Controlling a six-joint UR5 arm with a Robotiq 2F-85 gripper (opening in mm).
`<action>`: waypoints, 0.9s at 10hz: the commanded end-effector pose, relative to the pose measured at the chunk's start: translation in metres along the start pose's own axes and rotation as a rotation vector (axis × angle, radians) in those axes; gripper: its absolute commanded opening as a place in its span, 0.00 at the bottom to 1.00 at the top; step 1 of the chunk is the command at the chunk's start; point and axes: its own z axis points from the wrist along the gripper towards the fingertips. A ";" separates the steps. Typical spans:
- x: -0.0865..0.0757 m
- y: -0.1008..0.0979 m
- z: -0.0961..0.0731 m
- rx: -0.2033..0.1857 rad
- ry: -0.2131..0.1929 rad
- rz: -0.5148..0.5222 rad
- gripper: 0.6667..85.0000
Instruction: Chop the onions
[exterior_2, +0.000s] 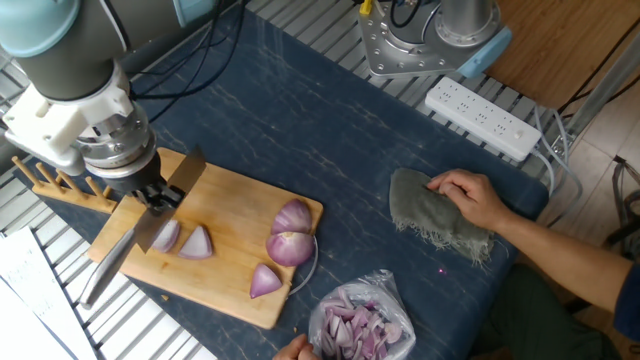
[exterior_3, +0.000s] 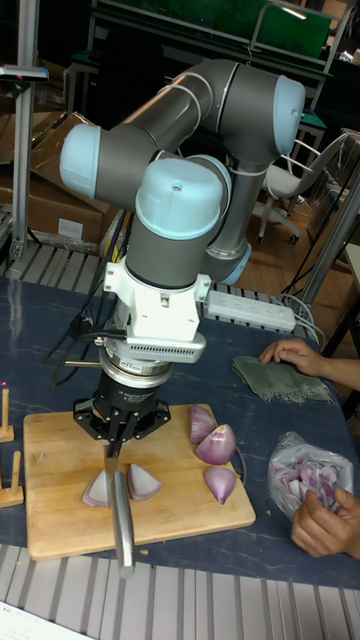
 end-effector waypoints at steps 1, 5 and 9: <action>-0.005 0.008 -0.001 -0.037 -0.018 0.001 0.00; -0.005 0.011 0.000 -0.051 -0.015 -0.030 0.00; -0.001 0.000 0.000 -0.012 -0.005 -0.114 0.00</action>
